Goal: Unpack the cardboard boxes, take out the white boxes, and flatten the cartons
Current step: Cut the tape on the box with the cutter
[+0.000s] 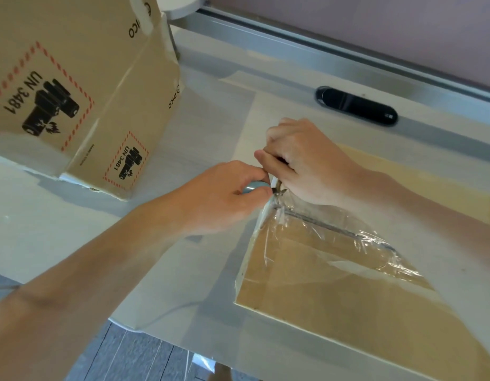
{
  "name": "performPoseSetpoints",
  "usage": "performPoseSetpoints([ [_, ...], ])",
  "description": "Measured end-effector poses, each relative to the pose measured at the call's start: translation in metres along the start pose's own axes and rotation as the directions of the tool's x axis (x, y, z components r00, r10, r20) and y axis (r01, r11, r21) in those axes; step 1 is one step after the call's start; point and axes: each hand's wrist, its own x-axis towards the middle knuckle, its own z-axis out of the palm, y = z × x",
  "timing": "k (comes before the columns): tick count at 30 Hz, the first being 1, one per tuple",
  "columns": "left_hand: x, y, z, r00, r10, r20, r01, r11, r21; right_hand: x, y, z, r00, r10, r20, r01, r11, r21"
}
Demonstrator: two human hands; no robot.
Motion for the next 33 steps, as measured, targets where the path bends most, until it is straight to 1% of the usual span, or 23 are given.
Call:
performPoseSetpoints([
  [2,0.001,0.003,0.002,1.0,-0.004,0.016,0.005,0.998,-0.057,0.0,0.001,0.001,1.0,0.003,-0.005,-0.003,1.0,0.007],
  [5,0.0,0.003,0.007,0.999,-0.039,0.029,0.044,0.98,-0.196,0.001,0.003,0.002,1.0,0.001,-0.017,-0.001,1.0,0.003],
  [7,-0.001,0.001,0.008,0.997,-0.057,0.043,0.065,0.969,-0.239,0.001,0.003,0.003,1.0,0.006,-0.015,-0.006,1.0,0.0],
  [9,-0.001,-0.001,0.007,0.998,-0.052,0.044,0.061,0.968,-0.244,0.001,0.003,0.003,1.0,0.016,-0.01,-0.016,1.0,0.002],
  [11,0.0,-0.001,0.007,0.999,-0.04,0.03,0.045,0.976,-0.213,0.001,0.003,0.003,1.0,0.019,-0.008,-0.019,1.0,0.0],
  [17,-0.009,-0.003,0.016,0.994,0.02,-0.105,-0.018,1.0,0.017,0.002,0.002,0.002,1.0,0.005,-0.024,-0.005,1.0,0.002],
  [23,-0.015,0.003,0.028,0.973,0.045,-0.228,-0.019,0.993,0.113,0.001,0.003,0.004,0.998,-0.01,-0.059,0.01,1.0,0.002],
  [25,-0.018,0.002,0.028,0.972,0.049,-0.23,-0.019,0.991,0.133,0.002,0.003,0.004,0.998,-0.018,-0.068,0.018,1.0,0.001],
  [33,-0.028,0.001,0.03,0.98,-0.004,-0.197,0.026,0.994,0.105,0.002,0.002,0.004,0.997,-0.01,-0.075,0.012,1.0,0.022],
])
